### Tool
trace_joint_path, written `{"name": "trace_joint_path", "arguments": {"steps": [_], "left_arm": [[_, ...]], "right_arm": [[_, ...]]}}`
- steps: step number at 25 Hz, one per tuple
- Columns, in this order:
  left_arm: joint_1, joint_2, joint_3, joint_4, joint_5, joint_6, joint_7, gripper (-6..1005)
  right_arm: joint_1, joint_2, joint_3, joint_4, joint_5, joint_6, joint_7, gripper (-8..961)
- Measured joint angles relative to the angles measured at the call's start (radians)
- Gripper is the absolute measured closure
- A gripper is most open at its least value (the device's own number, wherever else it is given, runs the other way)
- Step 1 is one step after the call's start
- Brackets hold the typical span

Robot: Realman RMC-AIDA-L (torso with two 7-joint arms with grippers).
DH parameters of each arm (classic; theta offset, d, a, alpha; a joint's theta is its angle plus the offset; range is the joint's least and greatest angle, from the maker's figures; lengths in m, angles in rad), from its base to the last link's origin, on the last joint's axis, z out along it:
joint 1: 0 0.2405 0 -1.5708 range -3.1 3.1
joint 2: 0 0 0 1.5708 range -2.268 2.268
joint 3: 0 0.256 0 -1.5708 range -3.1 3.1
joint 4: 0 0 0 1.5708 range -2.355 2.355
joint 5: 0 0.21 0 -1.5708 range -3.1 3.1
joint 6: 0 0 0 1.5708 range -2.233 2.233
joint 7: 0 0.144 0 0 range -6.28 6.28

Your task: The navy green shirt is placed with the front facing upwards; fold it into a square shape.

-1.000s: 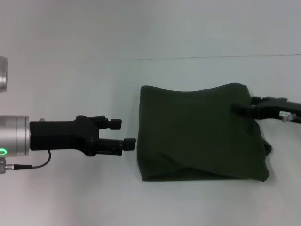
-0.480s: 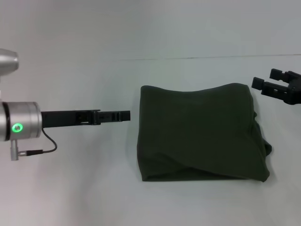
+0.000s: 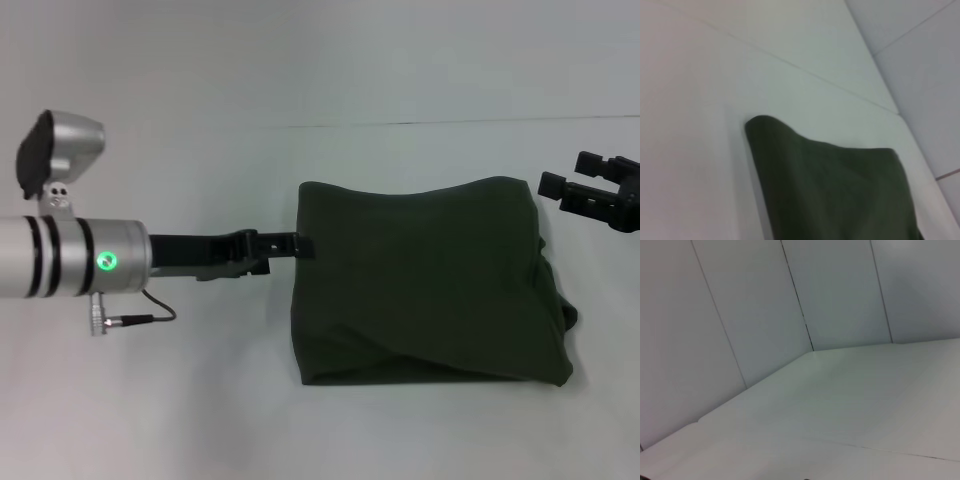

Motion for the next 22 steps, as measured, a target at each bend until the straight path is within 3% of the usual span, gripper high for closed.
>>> {"name": "trace_joint_path", "arguments": {"steps": [8, 22], "left_arm": [[-0.014, -0.015, 0.045, -0.045, 0.001, -0.121, -0.005, 94], [-0.039, -0.046, 0.093, -0.048, 0.013, -0.143, -0.006, 128]], "right_arm": [[-0.002, 0.002, -0.001, -0.001, -0.001, -0.029, -0.002, 69], [0.005, 0.0, 0.0, -0.001, 0.0, -0.039, -0.001, 68]]}}
